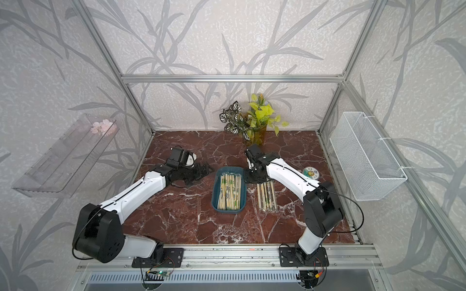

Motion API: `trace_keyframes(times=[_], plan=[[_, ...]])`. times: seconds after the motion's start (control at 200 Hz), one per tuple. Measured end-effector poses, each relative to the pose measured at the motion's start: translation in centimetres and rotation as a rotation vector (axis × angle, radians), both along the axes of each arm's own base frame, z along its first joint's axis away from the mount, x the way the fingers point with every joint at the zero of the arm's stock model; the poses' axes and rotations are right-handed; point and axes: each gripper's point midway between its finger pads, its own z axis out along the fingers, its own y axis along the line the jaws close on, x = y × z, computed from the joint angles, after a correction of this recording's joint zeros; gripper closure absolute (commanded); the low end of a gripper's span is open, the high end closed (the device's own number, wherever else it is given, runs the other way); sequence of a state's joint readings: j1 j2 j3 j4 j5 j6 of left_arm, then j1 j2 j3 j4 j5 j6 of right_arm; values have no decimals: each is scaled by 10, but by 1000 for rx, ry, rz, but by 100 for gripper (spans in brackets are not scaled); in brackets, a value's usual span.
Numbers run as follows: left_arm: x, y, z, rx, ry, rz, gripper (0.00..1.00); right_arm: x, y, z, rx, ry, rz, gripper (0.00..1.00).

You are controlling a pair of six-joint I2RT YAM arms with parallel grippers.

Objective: Take the paired disposable chopsticks out of the storage box
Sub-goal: Place the paired disposable chopsticks at the center of the board, then pick up the paired disposable chopsticks from the storage box.

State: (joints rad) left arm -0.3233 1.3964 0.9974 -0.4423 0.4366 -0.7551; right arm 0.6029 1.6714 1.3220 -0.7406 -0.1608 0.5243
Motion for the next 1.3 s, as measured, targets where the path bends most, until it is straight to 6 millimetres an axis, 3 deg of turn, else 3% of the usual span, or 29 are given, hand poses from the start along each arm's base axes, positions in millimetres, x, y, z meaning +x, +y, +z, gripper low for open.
trace_keyframes(times=[0.155,0.335,0.495,0.875,1.305], plan=[[-1,5,6,-13,-18,19,0,-8,42,8,49,-16,60,51],[-5,11,-5,-30,22,52,0,-16,72,-15,19,17,98,53],[-2,11,-2,-55,20,65,0,-18,67,-37,-52,46,83,57],[-1,10,-1,-72,21,57,0,-17,54,-65,-152,72,71,74],[-1,9,-9,-70,42,55,0,-20,52,-97,-203,132,78,76]])
